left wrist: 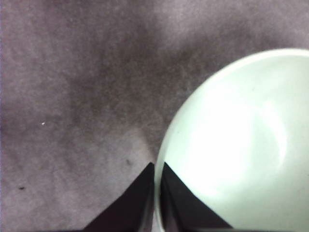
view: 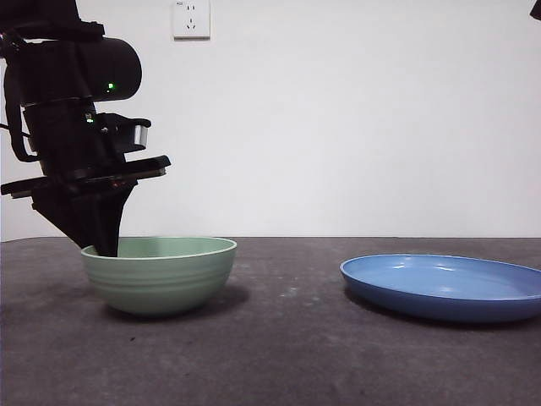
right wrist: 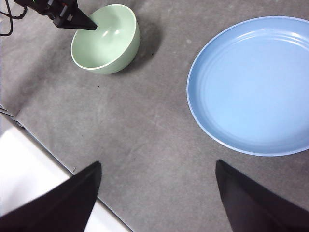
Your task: Place the green bowl on the blue plate
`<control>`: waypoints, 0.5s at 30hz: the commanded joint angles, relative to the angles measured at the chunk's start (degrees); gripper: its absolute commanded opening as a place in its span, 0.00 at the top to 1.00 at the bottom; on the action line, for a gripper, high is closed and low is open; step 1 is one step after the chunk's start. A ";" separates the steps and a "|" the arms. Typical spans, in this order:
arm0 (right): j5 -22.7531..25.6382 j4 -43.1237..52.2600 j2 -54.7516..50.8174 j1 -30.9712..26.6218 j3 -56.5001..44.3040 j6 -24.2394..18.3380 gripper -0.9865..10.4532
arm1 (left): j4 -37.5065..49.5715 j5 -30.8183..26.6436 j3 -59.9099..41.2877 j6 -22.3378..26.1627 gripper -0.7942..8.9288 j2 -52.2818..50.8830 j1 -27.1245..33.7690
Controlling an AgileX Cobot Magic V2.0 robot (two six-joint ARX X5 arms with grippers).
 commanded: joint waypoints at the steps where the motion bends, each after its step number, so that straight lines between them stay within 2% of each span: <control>1: 0.02 0.39 0.24 0.24 1.18 0.17 0.58 | -0.09 -0.20 2.01 -0.94 0.91 0.94 -0.31; 9: 0.02 0.39 0.24 0.24 1.18 0.20 0.58 | -2.64 0.46 5.75 -1.07 0.91 -2.86 -2.75; 15: 0.02 0.42 0.24 0.22 1.18 0.66 0.58 | -4.85 3.96 10.95 -3.08 0.91 -5.20 -6.73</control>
